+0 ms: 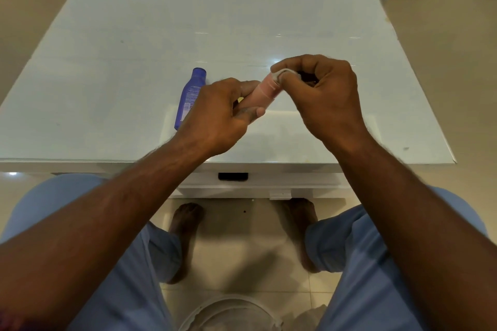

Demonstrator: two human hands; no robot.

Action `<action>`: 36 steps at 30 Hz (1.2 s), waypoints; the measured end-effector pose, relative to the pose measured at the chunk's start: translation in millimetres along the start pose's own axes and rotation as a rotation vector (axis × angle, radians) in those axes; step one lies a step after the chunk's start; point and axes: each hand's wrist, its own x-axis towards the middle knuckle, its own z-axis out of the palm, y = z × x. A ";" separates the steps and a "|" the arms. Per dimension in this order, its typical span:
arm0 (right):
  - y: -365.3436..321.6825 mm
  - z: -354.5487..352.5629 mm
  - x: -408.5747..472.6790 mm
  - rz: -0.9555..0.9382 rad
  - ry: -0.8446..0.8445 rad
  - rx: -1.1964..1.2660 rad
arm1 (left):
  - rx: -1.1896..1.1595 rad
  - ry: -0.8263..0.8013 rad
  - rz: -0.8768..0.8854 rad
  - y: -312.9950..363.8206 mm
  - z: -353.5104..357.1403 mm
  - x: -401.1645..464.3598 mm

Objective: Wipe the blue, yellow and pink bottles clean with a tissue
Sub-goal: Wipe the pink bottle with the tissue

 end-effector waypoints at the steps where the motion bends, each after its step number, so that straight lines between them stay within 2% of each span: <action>1: 0.1 -0.9 0.5 0.007 -0.006 -0.005 | -0.002 0.000 -0.003 0.0 0.7 0.2; 5: -4.4 0.2 -2.4 -0.036 -0.037 0.018 | -0.007 0.013 -0.002 -2.1 0.0 0.4; 9: -1.0 -4.8 0.7 0.032 -0.020 -0.013 | 0.008 0.022 0.011 -1.3 0.6 0.4; 13: -4.4 -4.9 -2.6 -0.026 -0.029 0.045 | 0.005 0.025 0.044 0.0 -1.6 -0.3; 17: -1.1 -5.9 0.0 0.049 -0.001 -0.008 | 0.006 0.015 0.017 1.3 2.8 0.2; 21: -4.8 -4.5 -2.3 -0.027 -0.022 0.028 | -0.006 0.015 0.010 1.9 -2.3 1.7; 24: -0.8 -4.7 1.3 0.075 -0.019 -0.028 | -0.030 -0.062 -0.019 4.1 3.0 -1.2; 27: 3.1 -6.6 4.6 0.187 -0.031 -0.001 | -0.248 -0.115 -0.174 3.3 4.6 2.5; 29: 2.4 -10.7 4.8 0.262 -0.114 0.053 | -0.458 -0.121 -0.304 0.4 1.7 7.4; 33: 1.6 -15.1 -2.0 0.452 -0.536 0.150 | -0.780 -0.078 -0.458 -4.1 -1.6 15.6; 34: 2.1 -12.7 -4.0 0.470 -0.579 0.160 | -0.811 -0.070 -0.465 -5.3 -1.4 16.7; 36: 4.1 -5.0 -4.6 0.505 -0.547 0.176 | -0.823 -0.075 -0.478 -5.6 -1.0 18.1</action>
